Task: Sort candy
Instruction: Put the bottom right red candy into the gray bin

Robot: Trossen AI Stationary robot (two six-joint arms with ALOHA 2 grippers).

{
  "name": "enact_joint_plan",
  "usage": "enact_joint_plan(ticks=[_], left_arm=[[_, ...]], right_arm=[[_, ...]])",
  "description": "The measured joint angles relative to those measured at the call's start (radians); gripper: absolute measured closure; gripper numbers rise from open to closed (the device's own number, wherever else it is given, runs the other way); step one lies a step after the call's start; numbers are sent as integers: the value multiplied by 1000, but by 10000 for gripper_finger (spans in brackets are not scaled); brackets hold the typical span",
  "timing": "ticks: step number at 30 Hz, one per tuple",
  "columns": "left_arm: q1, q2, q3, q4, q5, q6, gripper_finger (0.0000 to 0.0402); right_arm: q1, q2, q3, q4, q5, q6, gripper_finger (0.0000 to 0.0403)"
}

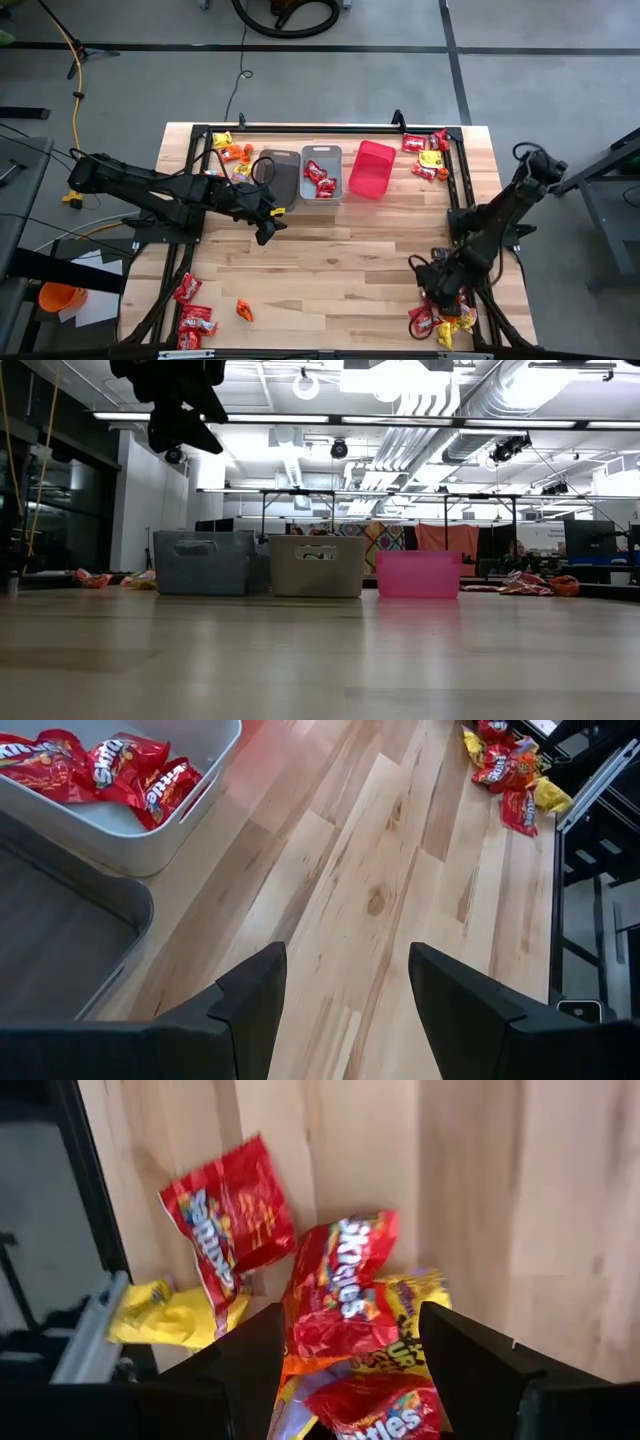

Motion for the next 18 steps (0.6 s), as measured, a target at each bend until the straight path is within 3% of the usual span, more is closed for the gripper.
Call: enact_joint_plan(ticks=[12, 15, 18], left_arm=[[0, 0, 0, 0, 0, -15, 204], [0, 0, 0, 0, 0, -15, 204], [0, -3, 0, 0, 32, -15, 204]], right_arm=[[38, 211, 0, 158, -3, -3, 188], [37, 232, 0, 167, -3, -1, 239], [26, 221, 3, 151, -7, 4, 340]])
